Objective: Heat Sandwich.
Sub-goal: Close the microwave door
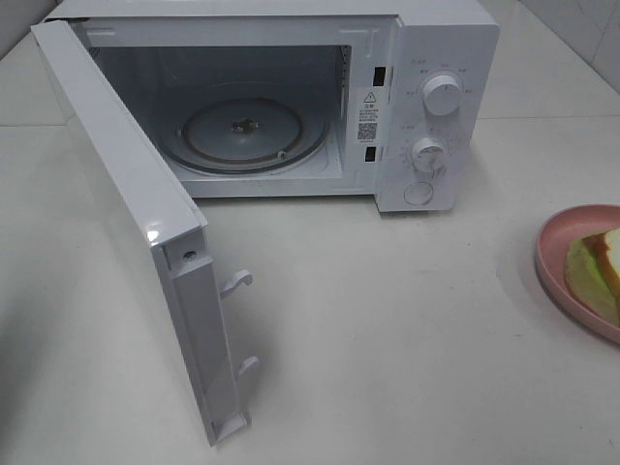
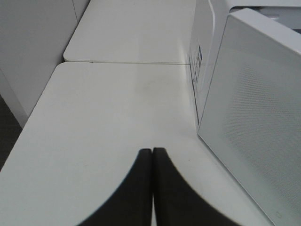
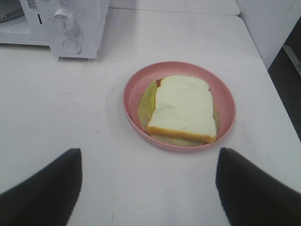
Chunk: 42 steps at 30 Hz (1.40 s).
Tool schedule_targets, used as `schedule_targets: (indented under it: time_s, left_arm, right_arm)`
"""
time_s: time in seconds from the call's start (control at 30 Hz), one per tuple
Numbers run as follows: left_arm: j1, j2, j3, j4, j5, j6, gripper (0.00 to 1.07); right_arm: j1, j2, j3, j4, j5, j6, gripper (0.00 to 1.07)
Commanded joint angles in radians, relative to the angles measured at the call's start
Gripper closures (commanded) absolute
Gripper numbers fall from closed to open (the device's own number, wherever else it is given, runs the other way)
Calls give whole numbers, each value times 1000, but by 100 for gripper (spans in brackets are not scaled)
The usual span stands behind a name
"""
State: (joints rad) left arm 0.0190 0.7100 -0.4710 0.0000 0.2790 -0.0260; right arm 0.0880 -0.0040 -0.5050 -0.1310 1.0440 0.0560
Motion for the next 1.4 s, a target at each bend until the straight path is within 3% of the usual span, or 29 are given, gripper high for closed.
schedule_targets:
  time_s: [0.03,0.27,0.43,0.6,0.87,1.17,1.27,1.4]
  left_arm:
    - [-5,49,76,0,-179,2,107]
    - [-5,179,201,0,-515,2,107]
    - [-5,263,237,0,-681,-3,107]
    - [-5,372,245,98,-848,-27,107]
    - [-5,532,245,298,-1062,-198,107]
    - [-37,580,222,337,-1117,-244,107]
    - [-66,580,218,328,-1112,-240,107]
    - [-129,604,217,284,-1113,-195,107]
  right_arm:
    - [-7,-26,2,1,-5,-5,31]
    - [-7,-26,2,1,-5,-5,31]
    - [-7,-26,2,1,-5,-5,31]
    - [-7,-26,2,1,-5,-5,31]
    - [-7,-26,2,1,-5,-5,31]
    - [-7,-26,2,1,-5,-5,31]
    - [-7,-26,2,1,-5,-5,31]
    - [-7,-26,2,1,-5,-5,31]
